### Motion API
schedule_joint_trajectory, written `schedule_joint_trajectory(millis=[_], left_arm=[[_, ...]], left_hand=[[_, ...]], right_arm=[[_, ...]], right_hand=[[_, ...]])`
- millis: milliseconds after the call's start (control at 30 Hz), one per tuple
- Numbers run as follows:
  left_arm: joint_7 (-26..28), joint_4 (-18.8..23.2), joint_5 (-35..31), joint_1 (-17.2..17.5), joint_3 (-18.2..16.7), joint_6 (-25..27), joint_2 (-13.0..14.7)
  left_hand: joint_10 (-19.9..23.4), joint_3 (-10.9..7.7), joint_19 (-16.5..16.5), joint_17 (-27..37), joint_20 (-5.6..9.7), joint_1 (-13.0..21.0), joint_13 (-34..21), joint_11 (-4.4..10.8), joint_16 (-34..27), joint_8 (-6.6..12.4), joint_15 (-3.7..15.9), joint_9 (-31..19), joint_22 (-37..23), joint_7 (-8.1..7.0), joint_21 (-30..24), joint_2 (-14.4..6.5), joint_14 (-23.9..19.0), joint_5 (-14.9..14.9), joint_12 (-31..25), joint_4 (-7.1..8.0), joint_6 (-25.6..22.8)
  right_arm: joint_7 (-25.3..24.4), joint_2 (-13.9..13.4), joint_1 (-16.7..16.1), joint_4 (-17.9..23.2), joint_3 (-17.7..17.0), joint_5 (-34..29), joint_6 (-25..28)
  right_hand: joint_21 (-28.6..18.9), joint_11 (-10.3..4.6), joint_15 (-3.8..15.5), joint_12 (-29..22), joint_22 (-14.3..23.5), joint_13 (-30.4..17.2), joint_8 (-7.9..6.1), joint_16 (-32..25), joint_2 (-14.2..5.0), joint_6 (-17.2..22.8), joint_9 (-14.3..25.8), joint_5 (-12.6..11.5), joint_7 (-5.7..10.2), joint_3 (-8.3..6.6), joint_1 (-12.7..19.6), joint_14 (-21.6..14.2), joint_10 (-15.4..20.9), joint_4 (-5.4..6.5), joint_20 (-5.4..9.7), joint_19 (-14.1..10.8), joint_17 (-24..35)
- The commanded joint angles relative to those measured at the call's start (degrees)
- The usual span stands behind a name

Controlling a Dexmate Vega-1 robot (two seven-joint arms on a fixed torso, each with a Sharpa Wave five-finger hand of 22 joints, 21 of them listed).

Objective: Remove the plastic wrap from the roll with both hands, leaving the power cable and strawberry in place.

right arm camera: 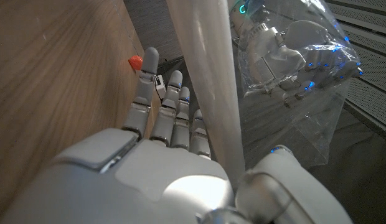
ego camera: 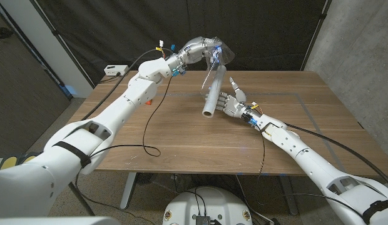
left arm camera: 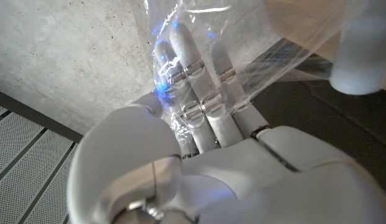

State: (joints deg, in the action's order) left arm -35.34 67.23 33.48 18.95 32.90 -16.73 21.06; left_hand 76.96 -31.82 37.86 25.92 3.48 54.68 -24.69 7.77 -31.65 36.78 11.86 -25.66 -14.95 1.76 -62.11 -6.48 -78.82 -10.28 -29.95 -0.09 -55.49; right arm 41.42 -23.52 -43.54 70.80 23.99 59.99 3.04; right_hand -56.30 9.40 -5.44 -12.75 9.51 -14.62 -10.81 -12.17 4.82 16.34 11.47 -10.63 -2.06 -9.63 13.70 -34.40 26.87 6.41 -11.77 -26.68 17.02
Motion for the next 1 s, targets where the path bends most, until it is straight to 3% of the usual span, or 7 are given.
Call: schedule_joint_trajectory(millis=[33, 1000], left_arm=[[0.16, -1.92, 1.04, -0.46, -0.97, -3.63, -1.44], [-1.40, -7.39, 2.44, -3.33, -2.51, -8.09, -4.21]], left_hand=[[0.18, -0.78, -0.18, 0.31, 5.07, -0.44, -0.11, 0.19, -0.25, -0.24, 0.43, -0.18, 0.17, 2.85, -0.77, 0.03, -0.39, -0.25, 0.00, -0.18, -3.46], [0.61, -2.80, -1.19, 0.32, 5.36, -1.72, -0.21, 0.36, -0.11, -1.04, 0.39, -0.52, 2.05, 2.58, -3.20, 0.76, -0.36, -0.23, -0.01, -0.37, -4.13]], right_arm=[[0.23, 0.61, 0.98, -1.36, -0.12, -0.11, 0.28], [0.38, 1.98, 2.87, -3.87, 0.22, -0.96, 0.35]], right_hand=[[0.42, 0.06, -0.09, -0.05, 0.20, 0.00, -0.42, 0.20, -0.15, 0.00, 0.06, -0.44, -0.18, 0.34, -0.44, 0.05, 0.12, -0.08, -0.14, -0.65, -0.07], [1.13, 0.09, -0.02, -0.17, 0.23, 0.35, -0.55, 0.17, -0.26, 0.05, 0.03, -0.64, -0.35, 0.64, -1.04, -0.02, 0.10, 0.04, -0.06, -1.41, -0.41]])
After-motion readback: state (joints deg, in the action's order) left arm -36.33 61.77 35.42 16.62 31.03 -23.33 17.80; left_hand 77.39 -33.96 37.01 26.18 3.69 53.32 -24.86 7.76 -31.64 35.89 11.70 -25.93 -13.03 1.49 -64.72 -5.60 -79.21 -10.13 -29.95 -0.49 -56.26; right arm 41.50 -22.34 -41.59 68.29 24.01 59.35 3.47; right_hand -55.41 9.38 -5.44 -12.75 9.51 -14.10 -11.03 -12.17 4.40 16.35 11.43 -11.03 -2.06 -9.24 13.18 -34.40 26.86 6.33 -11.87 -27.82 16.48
